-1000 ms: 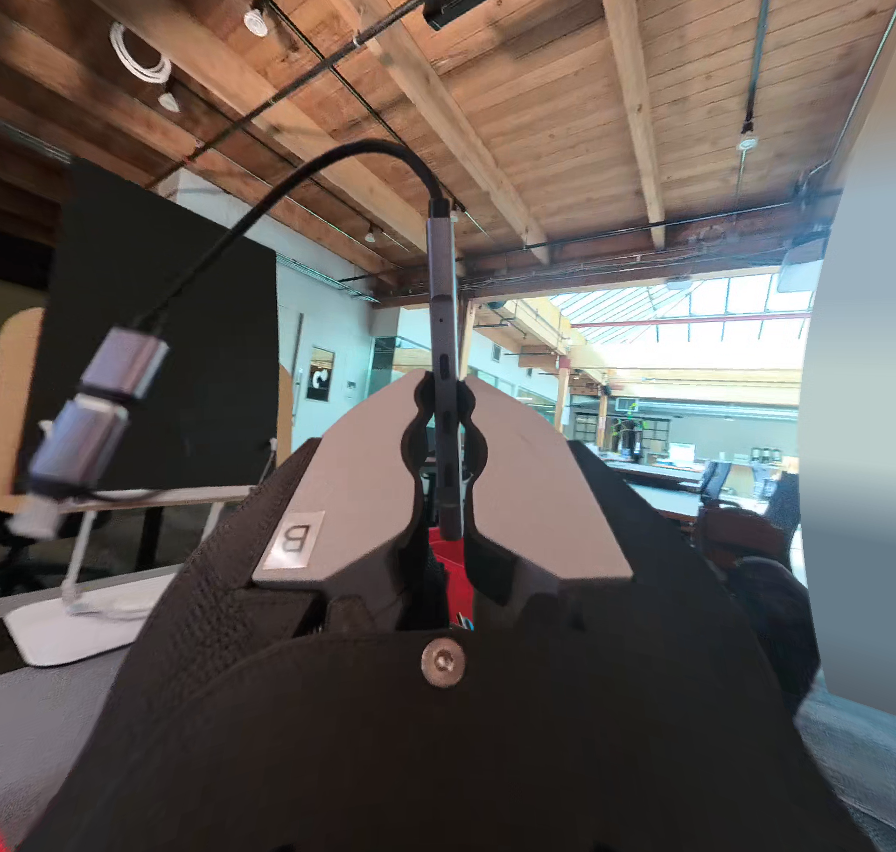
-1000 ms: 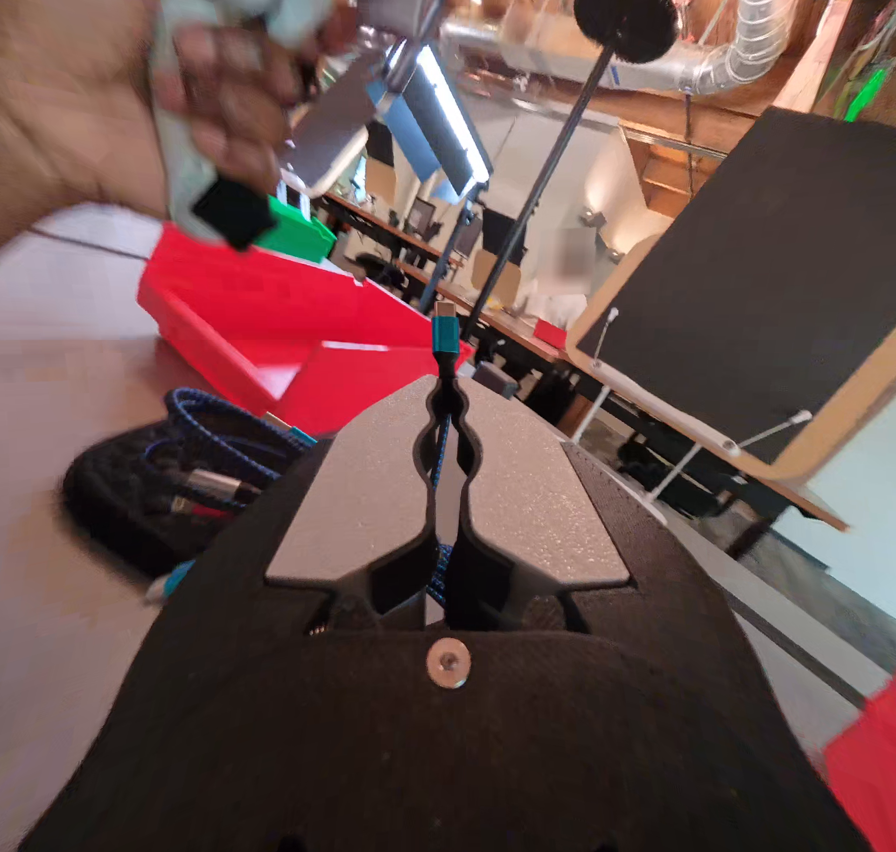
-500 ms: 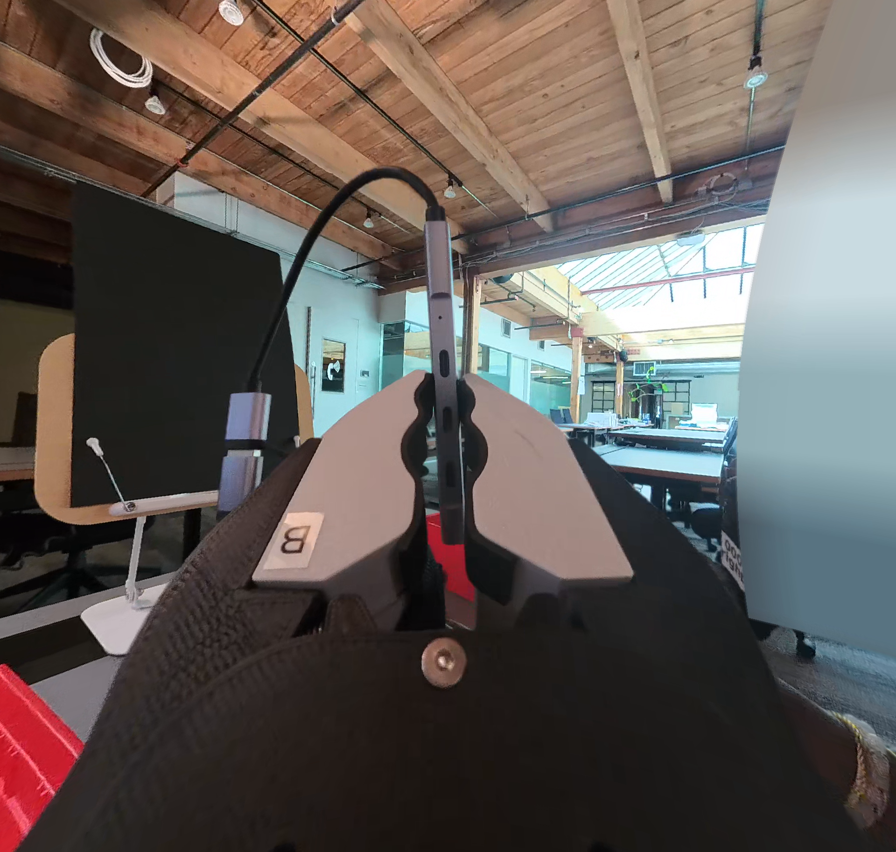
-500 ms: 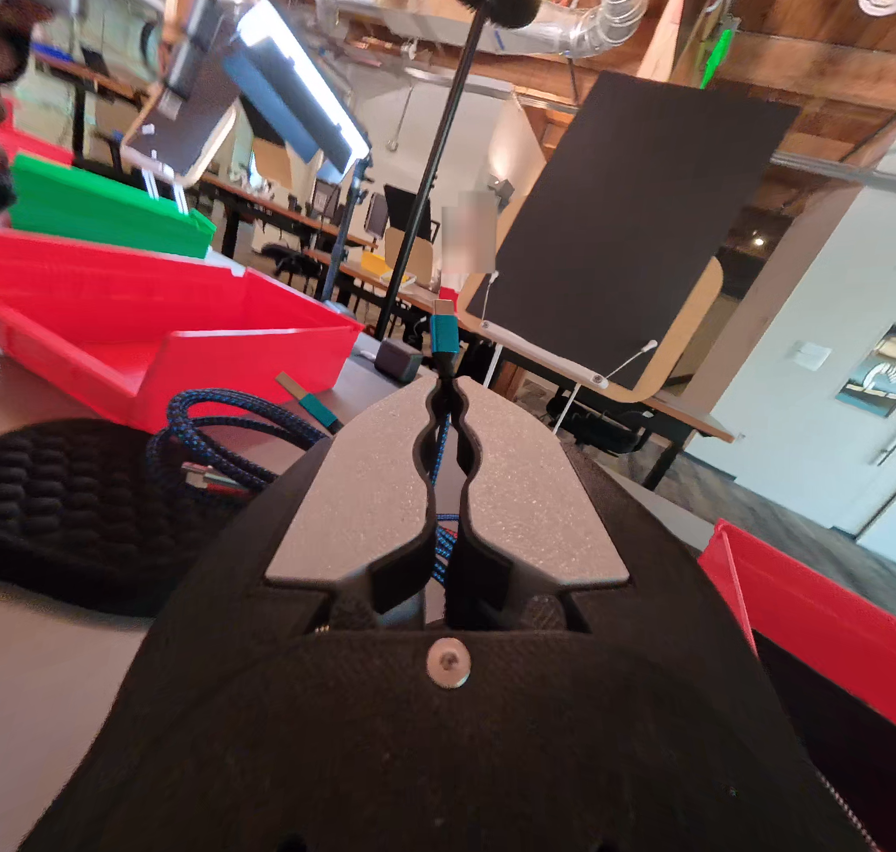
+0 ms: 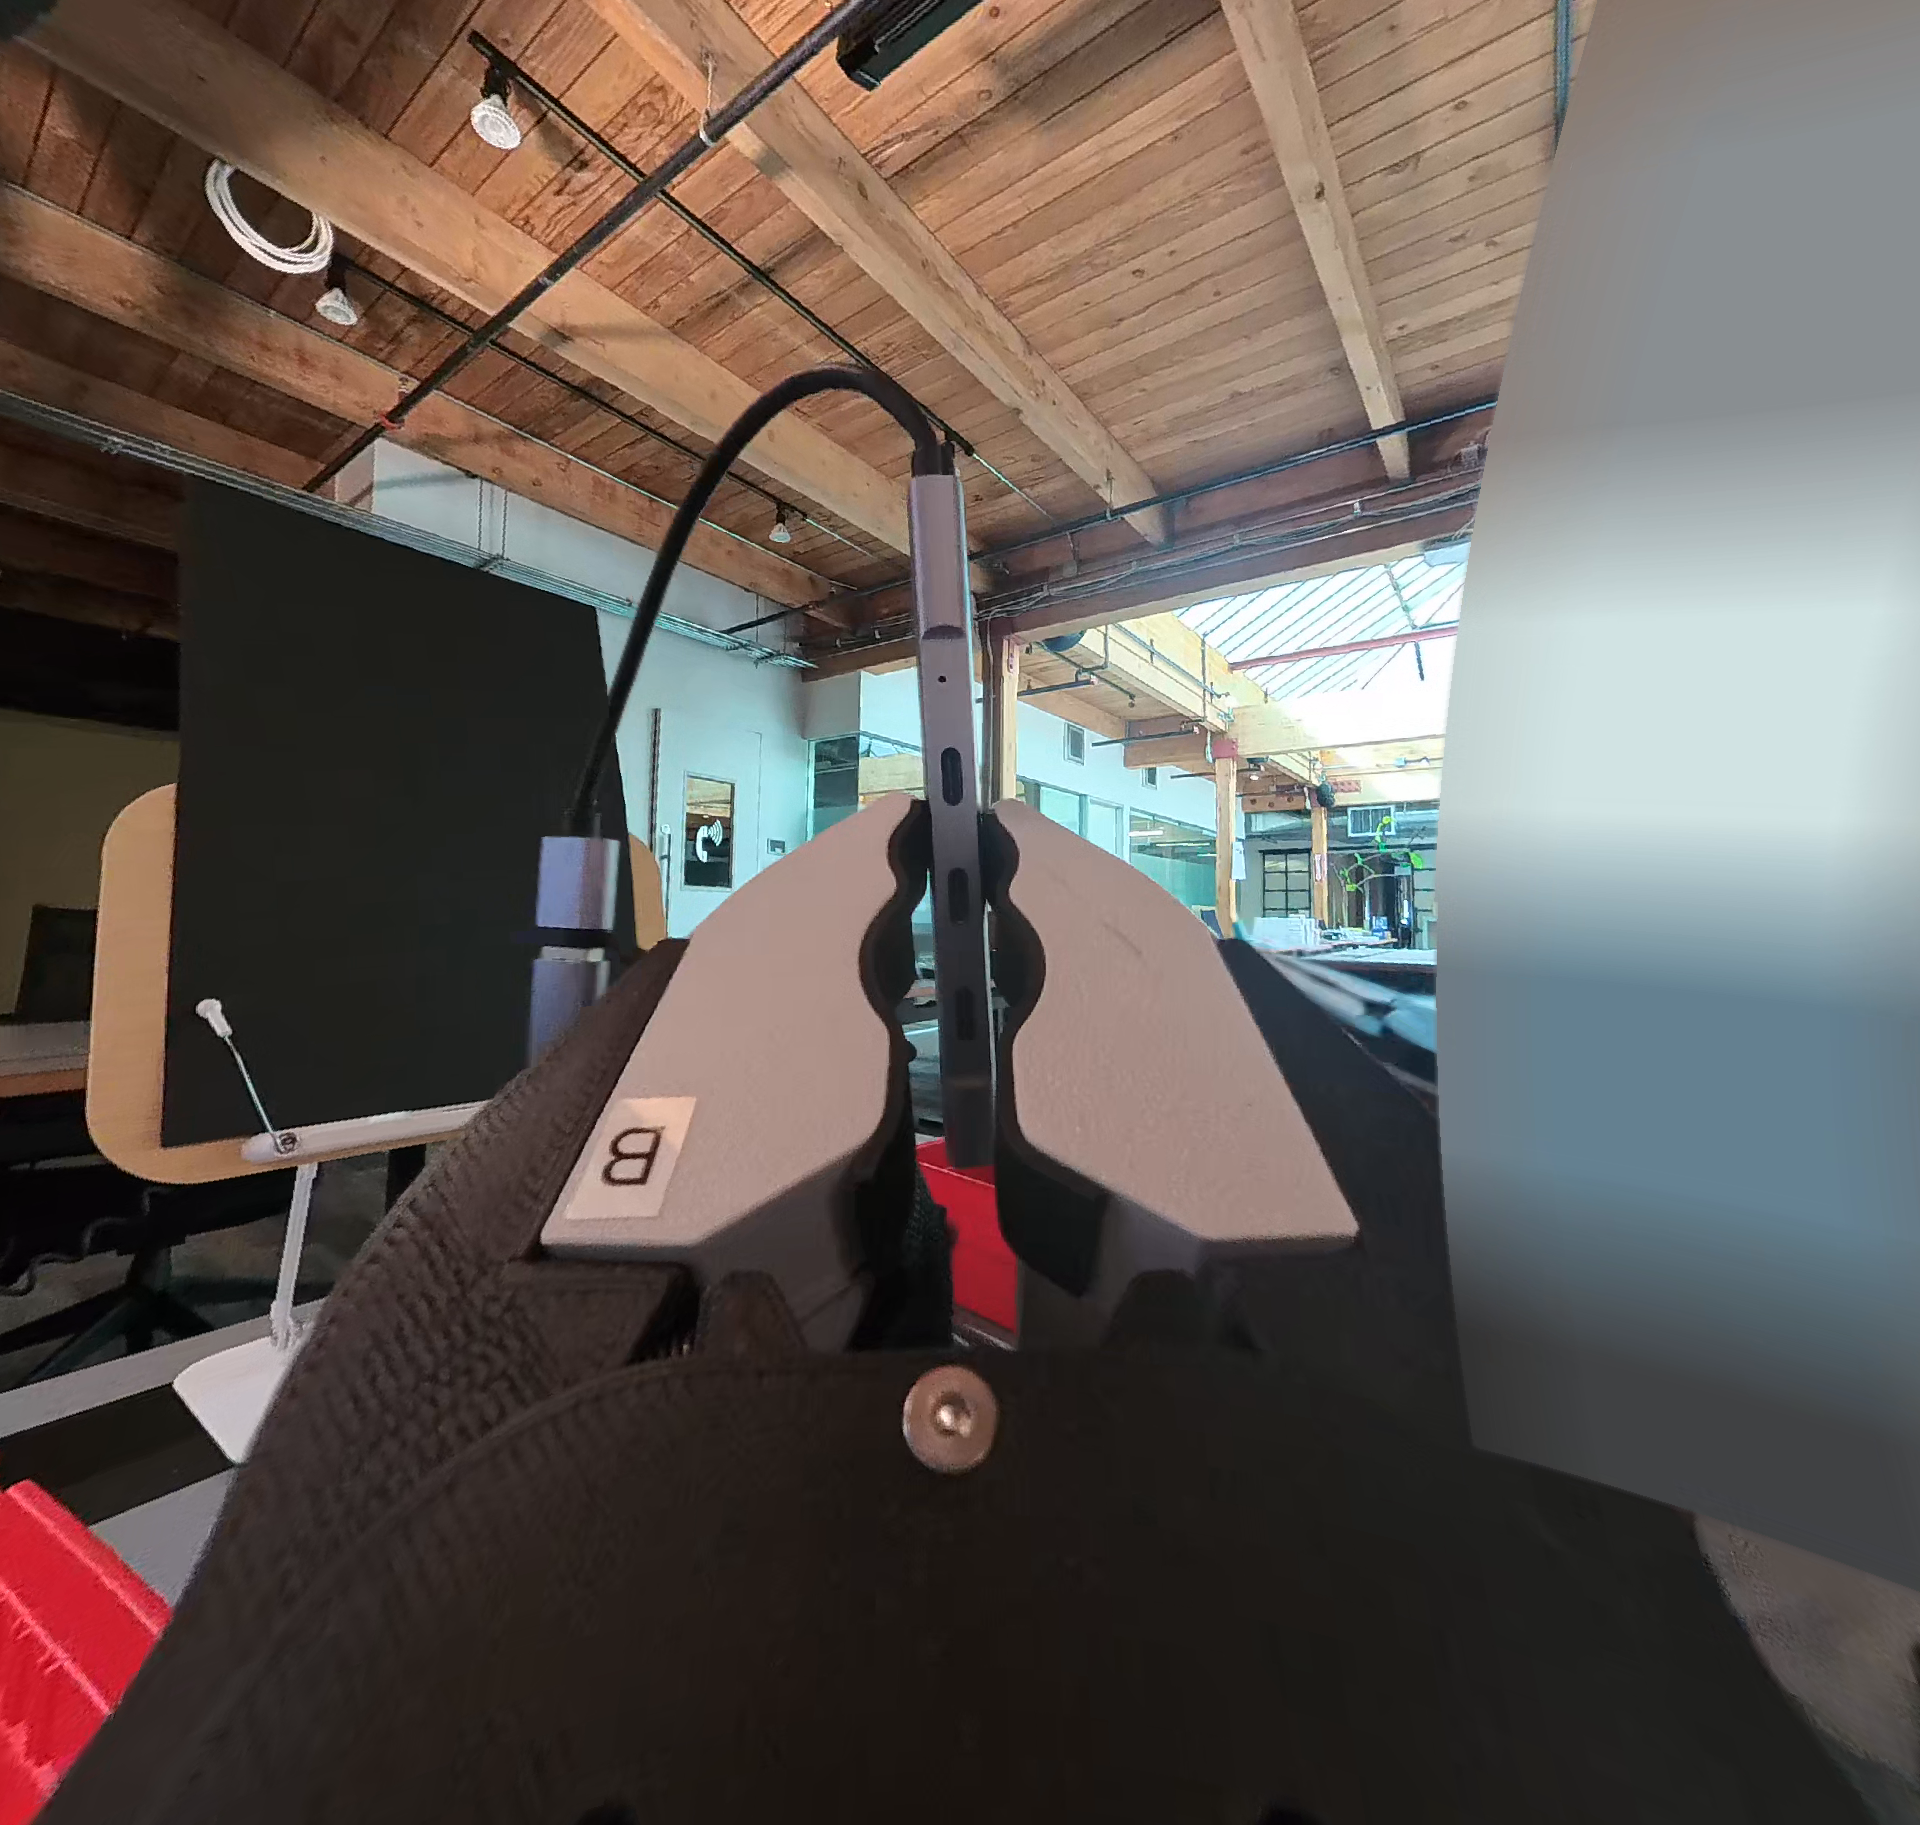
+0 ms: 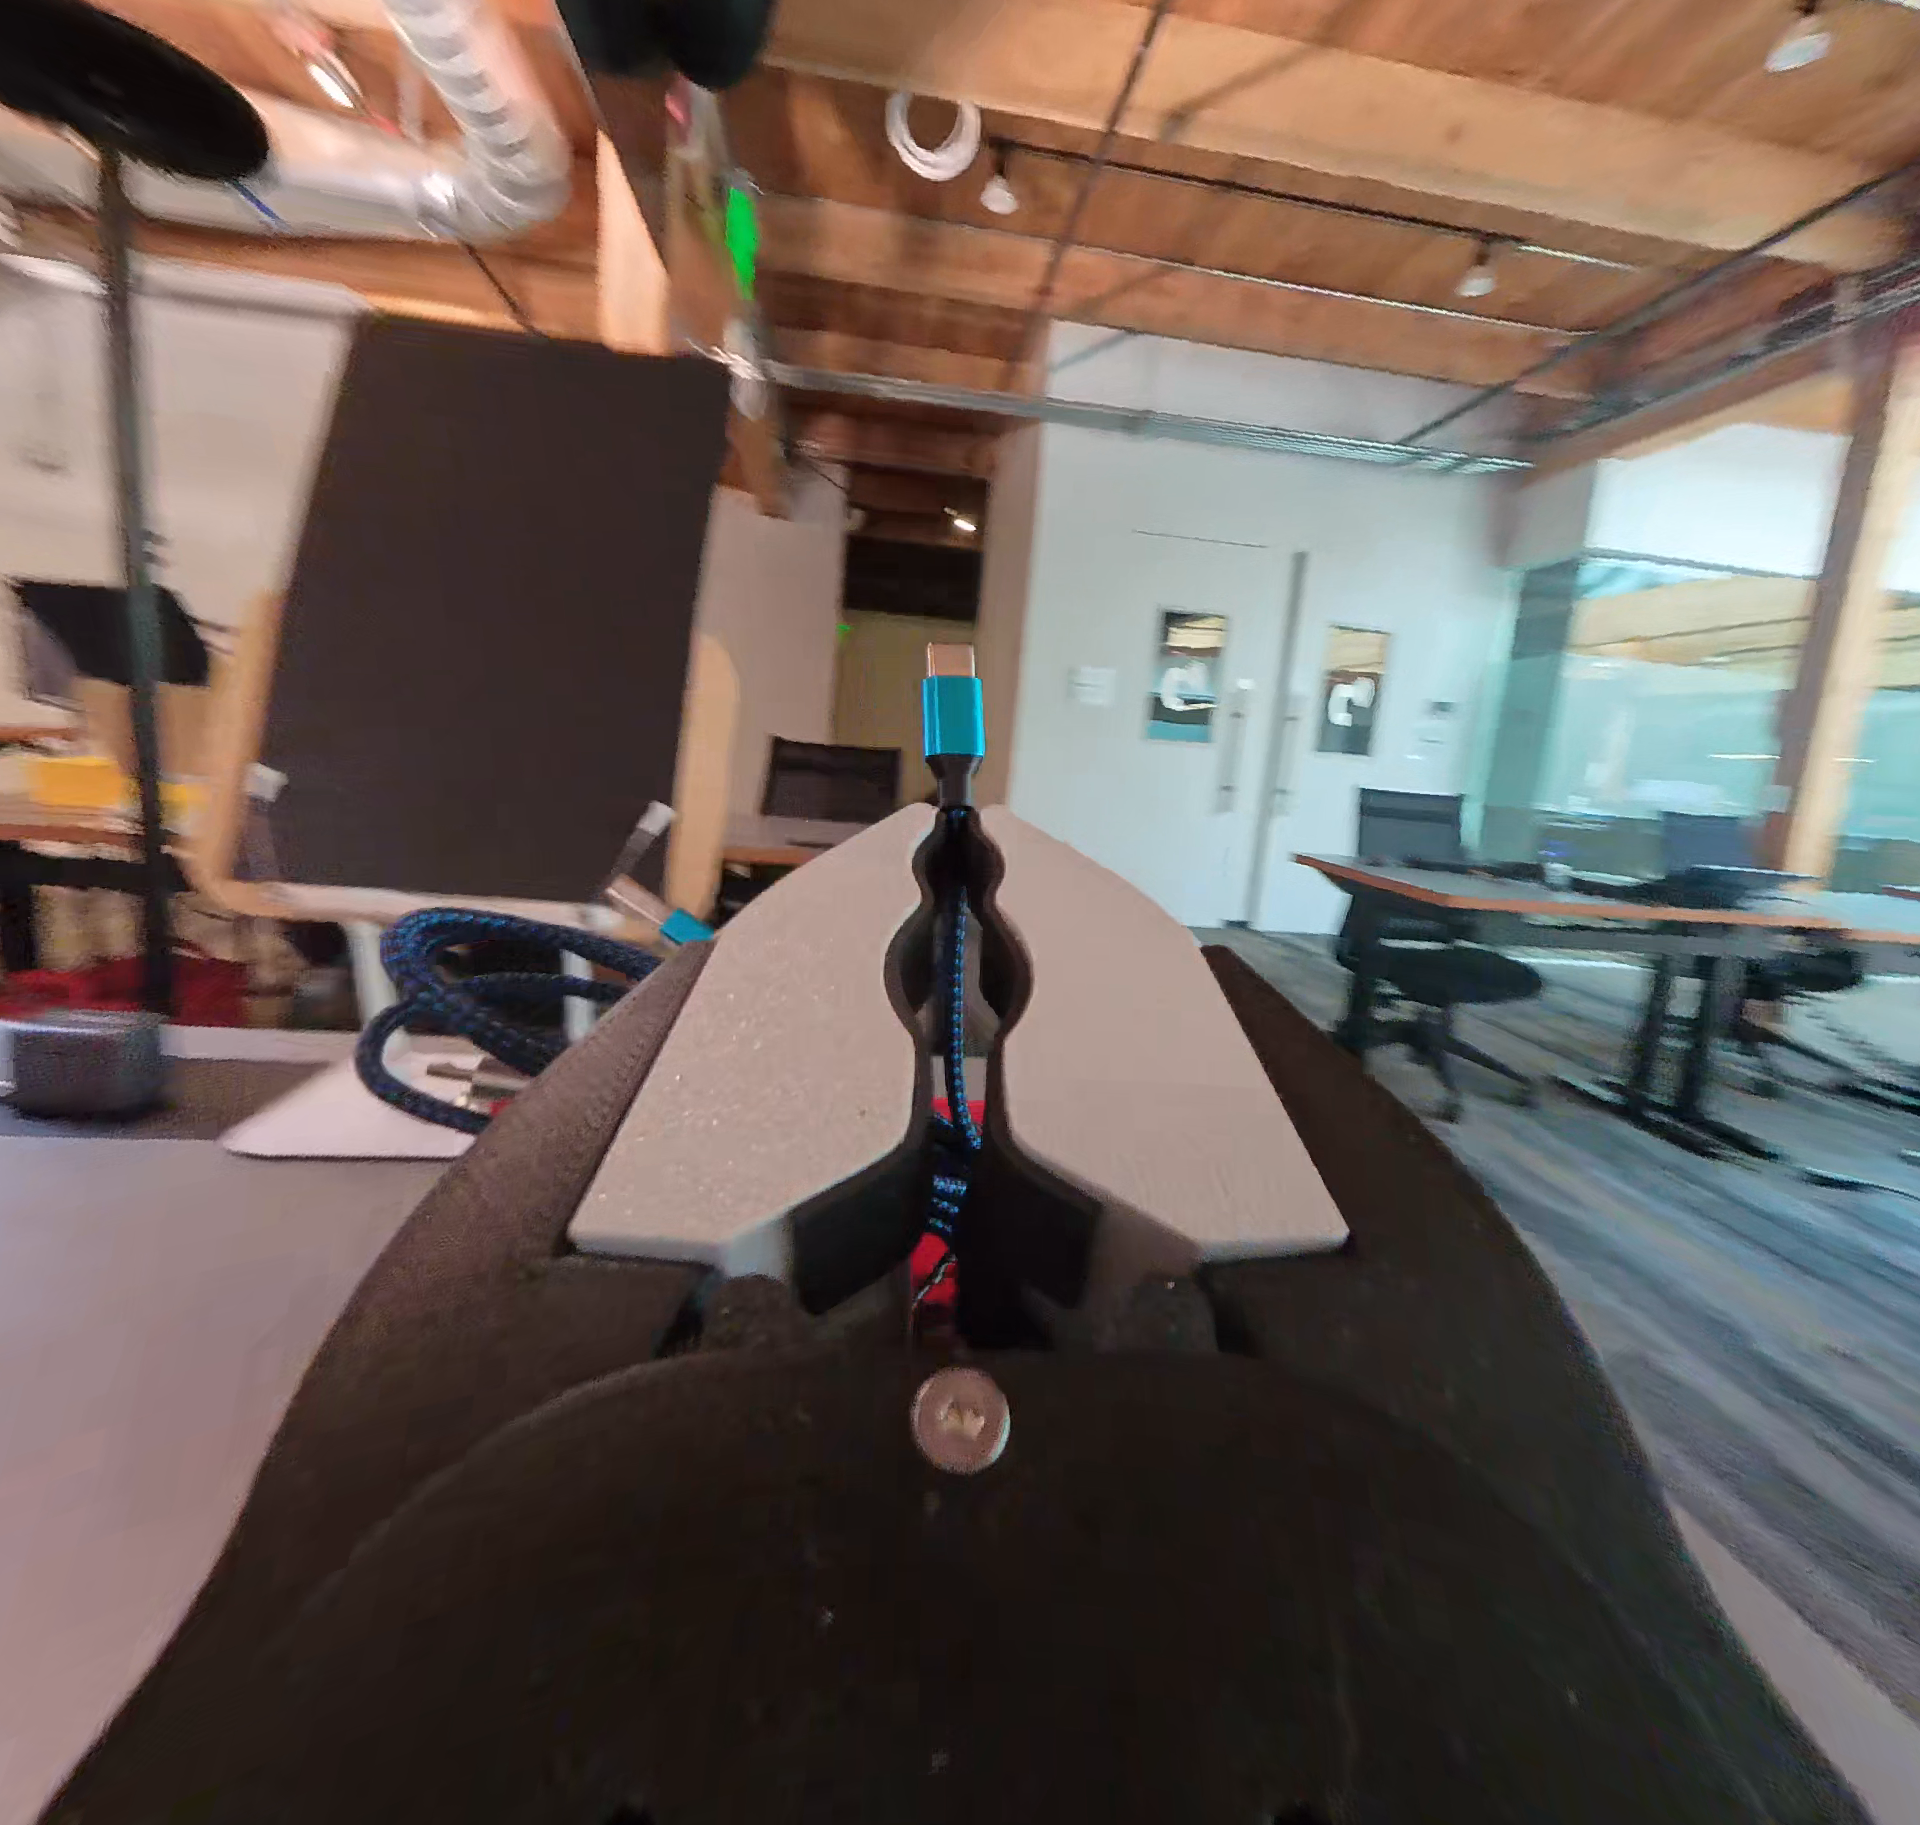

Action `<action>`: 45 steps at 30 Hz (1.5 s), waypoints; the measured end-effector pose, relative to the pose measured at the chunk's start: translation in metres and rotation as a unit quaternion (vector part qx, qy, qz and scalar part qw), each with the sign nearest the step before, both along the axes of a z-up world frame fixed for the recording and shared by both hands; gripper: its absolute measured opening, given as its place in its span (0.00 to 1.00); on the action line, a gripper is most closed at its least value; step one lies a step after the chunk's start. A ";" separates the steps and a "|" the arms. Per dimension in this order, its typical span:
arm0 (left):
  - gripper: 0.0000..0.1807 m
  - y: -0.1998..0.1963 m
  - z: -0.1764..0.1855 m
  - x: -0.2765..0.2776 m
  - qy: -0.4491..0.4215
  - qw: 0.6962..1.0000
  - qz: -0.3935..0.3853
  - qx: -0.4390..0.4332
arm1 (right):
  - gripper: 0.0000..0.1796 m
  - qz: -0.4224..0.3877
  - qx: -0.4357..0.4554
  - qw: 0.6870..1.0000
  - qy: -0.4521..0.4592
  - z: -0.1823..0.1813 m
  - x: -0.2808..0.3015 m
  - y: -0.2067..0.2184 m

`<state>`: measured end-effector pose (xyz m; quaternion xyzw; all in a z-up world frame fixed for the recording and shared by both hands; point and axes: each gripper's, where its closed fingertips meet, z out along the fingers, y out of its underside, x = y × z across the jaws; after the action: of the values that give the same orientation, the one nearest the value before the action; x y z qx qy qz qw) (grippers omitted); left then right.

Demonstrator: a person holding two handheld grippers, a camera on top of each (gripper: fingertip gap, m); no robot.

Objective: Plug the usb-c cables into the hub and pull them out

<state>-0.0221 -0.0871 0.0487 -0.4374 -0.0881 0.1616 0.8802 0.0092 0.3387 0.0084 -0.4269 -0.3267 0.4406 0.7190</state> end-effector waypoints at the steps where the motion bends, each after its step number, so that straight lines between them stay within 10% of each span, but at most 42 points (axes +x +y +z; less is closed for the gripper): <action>1: 0.05 0.001 0.000 0.001 0.001 1.000 -0.002 -0.002 | 0.01 -0.035 0.013 0.999 -0.017 -0.013 -0.007 0.013; 5: 0.05 0.006 -0.002 0.003 0.007 1.000 -0.004 -0.018 | 0.02 -0.152 0.036 0.969 -0.191 -0.100 -0.040 0.053; 10: 0.05 0.012 -0.009 -0.002 -0.001 0.999 -0.004 -0.038 | 0.19 -0.054 -0.069 0.958 -0.275 -0.170 -0.062 0.035; 19: 0.05 0.018 -0.014 -0.009 -0.026 0.999 -0.008 -0.039 | 0.36 0.084 -0.177 0.980 -0.023 -0.087 -0.021 0.003; 30: 0.07 0.021 -0.019 -0.024 -0.111 0.990 -0.086 0.027 | 0.54 0.316 -0.073 0.946 -0.019 -0.034 -0.045 -0.171; 45: 0.05 0.049 -0.035 -0.015 0.021 0.991 0.044 -0.125 | 0.29 0.502 -0.020 0.865 0.012 -0.017 -0.013 -0.338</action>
<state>-0.0376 -0.0384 0.0139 -0.5365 -0.0679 0.2188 0.8122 -0.0043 0.0010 -0.0082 -0.2143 -0.4792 0.7534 0.3960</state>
